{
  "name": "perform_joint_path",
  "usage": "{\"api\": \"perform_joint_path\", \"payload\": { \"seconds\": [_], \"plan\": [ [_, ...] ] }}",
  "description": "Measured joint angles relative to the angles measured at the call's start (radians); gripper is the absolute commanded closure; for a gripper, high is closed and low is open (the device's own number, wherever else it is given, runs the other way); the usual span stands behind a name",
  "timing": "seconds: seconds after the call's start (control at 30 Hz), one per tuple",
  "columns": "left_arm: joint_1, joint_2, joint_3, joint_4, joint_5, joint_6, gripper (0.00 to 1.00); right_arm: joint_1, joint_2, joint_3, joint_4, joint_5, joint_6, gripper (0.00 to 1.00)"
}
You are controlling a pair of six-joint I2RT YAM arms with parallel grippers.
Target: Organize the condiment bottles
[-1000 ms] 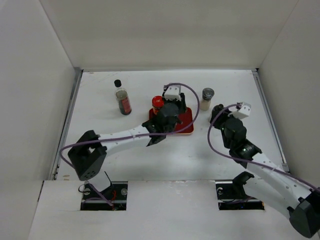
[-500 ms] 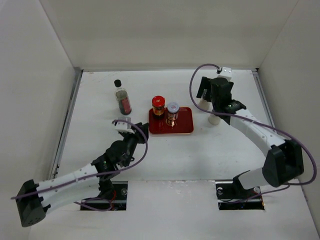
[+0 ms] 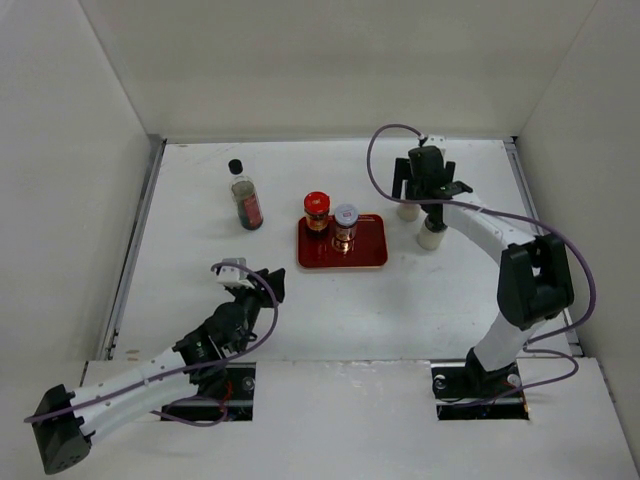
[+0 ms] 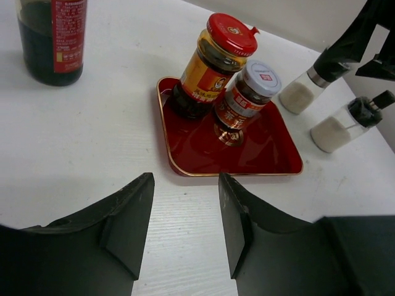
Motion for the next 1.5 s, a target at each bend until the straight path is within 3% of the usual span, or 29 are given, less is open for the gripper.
{"api": "perform_joint_path", "payload": {
  "seconds": [0.03, 0.1, 0.17, 0.3, 0.5, 0.73, 0.9, 1.23, 1.3, 1.5],
  "plan": [
    [0.001, 0.012, -0.002, 0.008, 0.001, 0.000, 0.55, 0.000, 0.010, 0.007, 0.001, 0.000, -0.001, 0.03],
    [0.001, 0.035, -0.006, 0.030, 0.002, -0.001, 0.55, 0.000, 0.026, 0.015, 0.006, -0.001, -0.007, 0.25],
    [0.001, 0.048, -0.007, 0.042, 0.003, -0.001, 0.54, 0.000, 0.033, 0.015, 0.013, -0.001, -0.010, 0.40],
    [0.002, 0.047, -0.021, 0.078, 0.002, -0.001, 0.53, 0.000, 0.033, 0.009, 0.034, 0.002, -0.013, 0.45],
    [0.024, 0.047, -0.032, 0.116, 0.003, 0.000, 0.50, 0.041, -0.063, -0.074, 0.074, 0.031, -0.017, 0.44],
    [0.042, 0.077, -0.034, 0.195, 0.004, 0.001, 0.47, 0.210, -0.217, -0.122, 0.134, 0.035, -0.014, 0.43],
    [0.054, 0.099, -0.034, 0.232, 0.008, 0.002, 0.46, 0.290, -0.199, -0.150, 0.174, 0.033, -0.010, 0.43],
    [0.065, 0.101, -0.034, 0.262, 0.016, 0.003, 0.44, 0.293, -0.129, -0.224, 0.234, 0.037, 0.002, 0.42],
    [0.067, 0.101, -0.034, 0.265, 0.019, 0.003, 0.44, 0.293, -0.122, -0.238, 0.261, 0.041, 0.002, 0.38],
    [0.070, 0.100, -0.034, 0.270, 0.026, 0.003, 0.40, 0.293, -0.106, -0.253, 0.343, 0.063, 0.006, 0.09]
  ]
}}
